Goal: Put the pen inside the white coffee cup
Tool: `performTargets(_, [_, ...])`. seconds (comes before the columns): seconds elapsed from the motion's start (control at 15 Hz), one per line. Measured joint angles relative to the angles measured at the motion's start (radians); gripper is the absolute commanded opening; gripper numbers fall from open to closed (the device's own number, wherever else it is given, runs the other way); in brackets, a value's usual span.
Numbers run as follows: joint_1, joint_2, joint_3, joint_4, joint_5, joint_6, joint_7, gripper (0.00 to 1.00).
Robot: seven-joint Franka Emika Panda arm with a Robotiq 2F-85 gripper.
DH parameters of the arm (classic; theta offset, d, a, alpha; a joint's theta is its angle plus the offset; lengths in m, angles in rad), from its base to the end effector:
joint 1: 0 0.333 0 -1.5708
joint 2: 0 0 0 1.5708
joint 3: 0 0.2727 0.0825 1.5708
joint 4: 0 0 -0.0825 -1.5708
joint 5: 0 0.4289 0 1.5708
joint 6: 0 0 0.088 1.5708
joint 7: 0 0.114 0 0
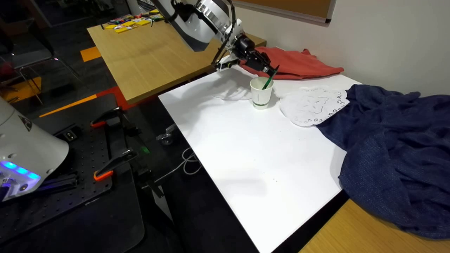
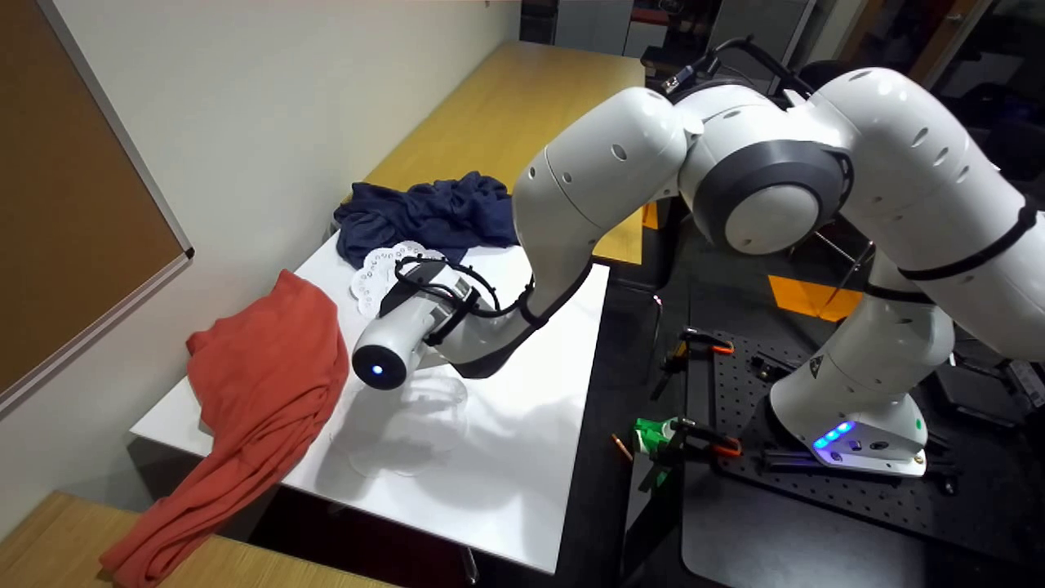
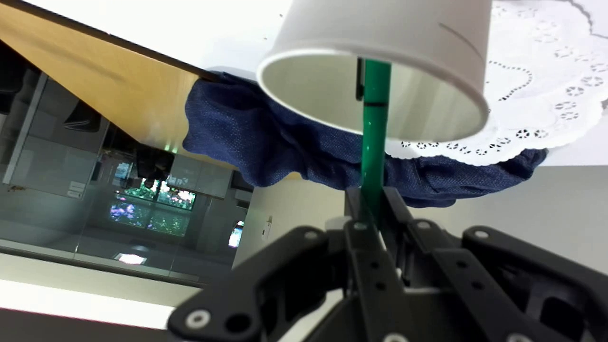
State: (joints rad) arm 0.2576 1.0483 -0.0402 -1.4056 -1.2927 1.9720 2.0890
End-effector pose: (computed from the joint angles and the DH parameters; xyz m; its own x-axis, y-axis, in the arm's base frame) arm 0.6779 0.0827 0.0120 0.3987 -0.3095 0.8633 -0.8785 -0.3991 0.2626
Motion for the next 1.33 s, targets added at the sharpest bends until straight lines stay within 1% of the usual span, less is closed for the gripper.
performTargets(0.07, [0.000, 0.008, 0.000, 0.006, 0.000, 0.000, 0.000, 0.37])
performTargets(0.13, [0.000, 0.015, 0.000, 0.011, 0.000, 0.000, -0.001, 0.38])
performTargets(0.2, [0.000, 0.021, 0.000, 0.016, 0.000, 0.000, -0.001, 0.44])
performTargets(0.67, [0.001, 0.024, -0.003, 0.038, 0.000, -0.007, 0.000, 0.97])
performTargets(0.73, [0.002, 0.020, -0.003, 0.039, 0.000, -0.008, 0.000, 1.00])
performTargets(1.33, [0.003, -0.090, -0.007, 0.027, 0.000, -0.012, 0.001, 1.00])
